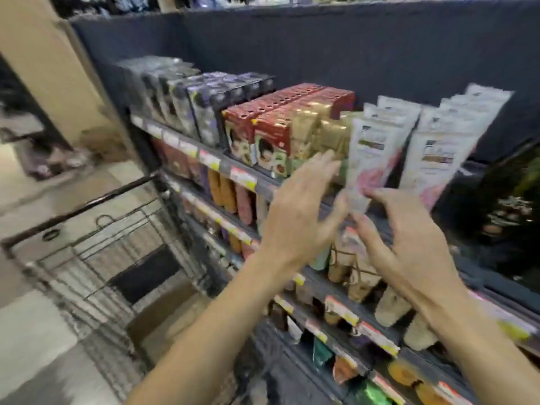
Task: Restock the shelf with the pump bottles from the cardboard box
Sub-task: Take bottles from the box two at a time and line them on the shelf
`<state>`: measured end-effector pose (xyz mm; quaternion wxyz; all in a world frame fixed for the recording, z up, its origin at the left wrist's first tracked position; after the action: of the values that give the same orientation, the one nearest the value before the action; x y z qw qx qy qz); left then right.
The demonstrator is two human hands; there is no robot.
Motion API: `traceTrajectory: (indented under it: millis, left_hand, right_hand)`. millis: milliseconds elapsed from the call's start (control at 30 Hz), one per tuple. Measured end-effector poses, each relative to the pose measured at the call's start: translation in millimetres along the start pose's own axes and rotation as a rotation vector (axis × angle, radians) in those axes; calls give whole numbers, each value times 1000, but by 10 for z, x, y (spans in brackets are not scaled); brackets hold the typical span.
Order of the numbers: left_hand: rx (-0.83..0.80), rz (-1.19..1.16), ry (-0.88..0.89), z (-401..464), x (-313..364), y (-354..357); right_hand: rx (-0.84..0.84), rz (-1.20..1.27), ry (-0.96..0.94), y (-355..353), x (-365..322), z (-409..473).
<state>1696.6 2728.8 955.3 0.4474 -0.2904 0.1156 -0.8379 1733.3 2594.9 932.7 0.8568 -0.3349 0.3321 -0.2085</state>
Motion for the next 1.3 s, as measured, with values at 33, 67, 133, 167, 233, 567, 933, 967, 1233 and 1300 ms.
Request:
traceTrajectory:
  millis: [33,67,133,167,233,567,933,967,1233,1300]
  left_hand:
    - [49,68,-96,-151,-345,-329]
    - [82,136,-201,-353,-708,-633]
    - [77,267,-442,-913,-1465,-1163]
    - [47,333,-565,-1256,-1829,-1380]
    - [-74,467,-776,-1974,-2456,-1713]
    - [-491,536,-1412,-4652,-4020,-1528]
    - [-745,80,-1886,-6669,-4416,567]
    - [-792,79,-1908,-6774,-4454,633]
    - [-997,-401,-2063,-6980,-4693,738]
    - [-1061,-459,-2073,-6939,-4744,648]
  right_hand:
    - [-58,28,-58,348,-242,131]
    - [-124,54,-99,713,-479,236]
    - [-278,88,-158,1517,-926,340]
    - [-358,89,-175,1935,-1117,341]
    - [-514,45,-223,2769,-1429,255]
    - [-1216,-227,-353,6133,-1324,-1049]
    - [-1609,-394,-659,8456,-316,-2153]
    - [-1659,-392,-645,8558,-257,-2210]
    - [-1939,-351,-508,8909,-193,-2350]
    - [-1978,-399,-444,8938,-148,-2377]
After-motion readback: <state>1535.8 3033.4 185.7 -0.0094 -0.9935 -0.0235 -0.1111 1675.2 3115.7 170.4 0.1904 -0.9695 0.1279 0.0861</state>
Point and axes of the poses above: each hand's wrist, its own z-axis towards the middle knuckle, its own y-axis out of the palm, x = y × z, the point moved 8 cm from there along z, towards the middle knuckle, and after that the axes turned 1 degree about z, right-handed, at the moved point
